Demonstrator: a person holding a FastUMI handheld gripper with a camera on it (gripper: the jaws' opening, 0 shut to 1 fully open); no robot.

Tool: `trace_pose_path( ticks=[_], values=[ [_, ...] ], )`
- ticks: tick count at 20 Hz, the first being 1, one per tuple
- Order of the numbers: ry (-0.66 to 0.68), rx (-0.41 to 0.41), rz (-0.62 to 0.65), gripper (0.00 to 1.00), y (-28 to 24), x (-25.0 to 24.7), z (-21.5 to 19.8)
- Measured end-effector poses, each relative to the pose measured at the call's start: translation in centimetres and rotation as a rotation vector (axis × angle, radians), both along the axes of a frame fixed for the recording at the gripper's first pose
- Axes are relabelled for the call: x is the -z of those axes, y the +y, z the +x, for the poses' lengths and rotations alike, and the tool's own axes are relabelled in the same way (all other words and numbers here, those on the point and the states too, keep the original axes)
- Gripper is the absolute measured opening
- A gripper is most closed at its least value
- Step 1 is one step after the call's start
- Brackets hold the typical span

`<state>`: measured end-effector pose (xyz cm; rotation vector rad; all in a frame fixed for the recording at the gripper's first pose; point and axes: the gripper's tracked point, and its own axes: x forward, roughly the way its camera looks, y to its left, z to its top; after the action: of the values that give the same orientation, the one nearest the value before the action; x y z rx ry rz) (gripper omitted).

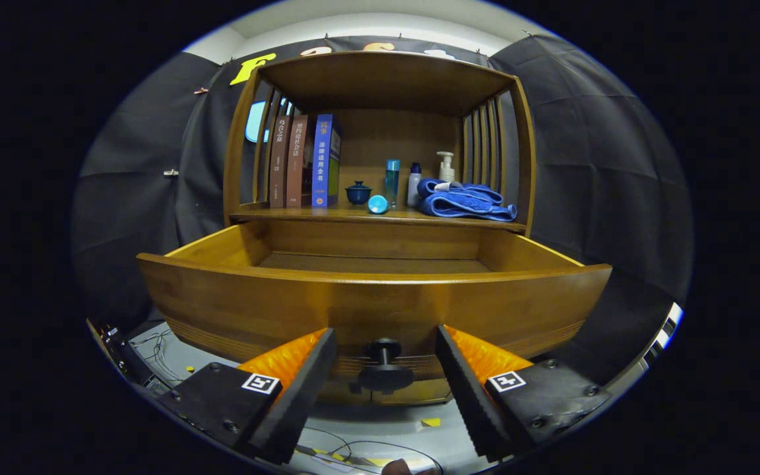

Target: Pull open the drawer, take out the items inside it, and place them on the countertop above the cabinet.

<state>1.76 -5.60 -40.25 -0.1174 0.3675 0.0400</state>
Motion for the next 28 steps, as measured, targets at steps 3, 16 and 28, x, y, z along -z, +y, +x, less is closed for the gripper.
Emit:
trace_pose_path(
  ticks=[3,16,28],
  values=[
    [-0.002,0.0,-0.004,0.98,0.0,-0.2,0.2],
    [-0.004,0.019,-0.003,0.98,1.1,0.3,8.2],
    [-0.026,0.005,-0.069,0.99,1.7,1.5,14.8]
  ],
)
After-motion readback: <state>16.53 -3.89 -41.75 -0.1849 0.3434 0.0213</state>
